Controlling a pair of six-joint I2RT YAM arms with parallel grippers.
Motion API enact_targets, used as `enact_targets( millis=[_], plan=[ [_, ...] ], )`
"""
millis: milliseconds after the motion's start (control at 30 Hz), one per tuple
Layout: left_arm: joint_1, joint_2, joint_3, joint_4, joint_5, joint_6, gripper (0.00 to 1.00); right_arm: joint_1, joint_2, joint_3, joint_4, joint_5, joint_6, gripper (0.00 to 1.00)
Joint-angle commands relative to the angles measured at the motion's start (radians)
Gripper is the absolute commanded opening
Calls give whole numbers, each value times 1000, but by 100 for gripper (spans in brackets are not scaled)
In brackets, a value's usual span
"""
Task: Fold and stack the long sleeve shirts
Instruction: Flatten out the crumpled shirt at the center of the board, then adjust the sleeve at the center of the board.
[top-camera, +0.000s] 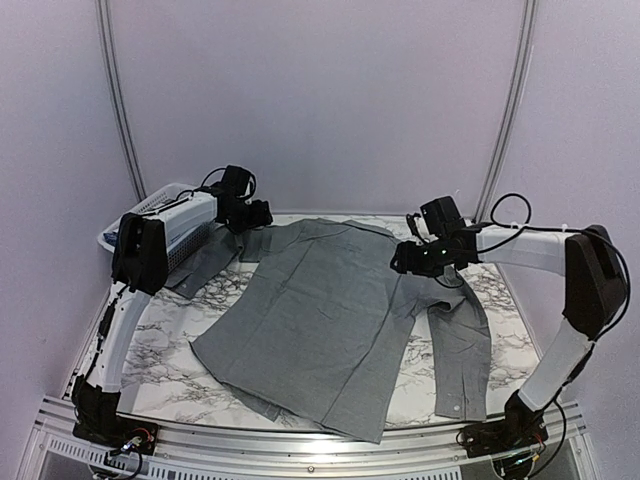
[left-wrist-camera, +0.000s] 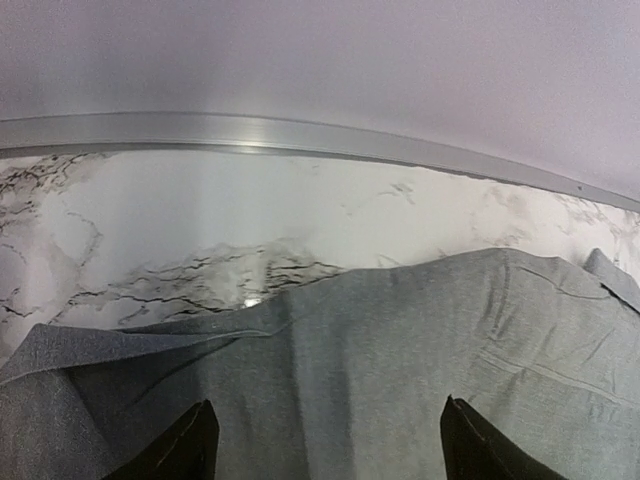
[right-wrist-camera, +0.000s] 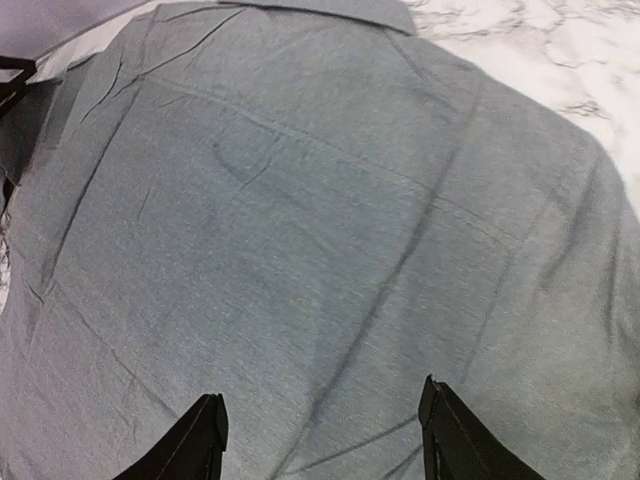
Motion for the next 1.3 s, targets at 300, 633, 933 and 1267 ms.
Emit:
enact_targets(
  millis=[300, 633, 933, 1267],
  plan=[
    [-71, -292, -162, 86, -14, 78, 81, -133, -297, -228, -58, 178, 112, 64],
    [-73, -366, -336, 81, -83, 63, 79, -224, -421, -308, -101, 214, 127, 66],
    [-171, -515, -539, 90, -76, 35, 78, -392, -470, -428, -70, 164, 208, 67],
    [-269, -650, -710, 114, -61, -26, 78, -437, -499, -576, 10, 74, 279, 63]
  ],
)
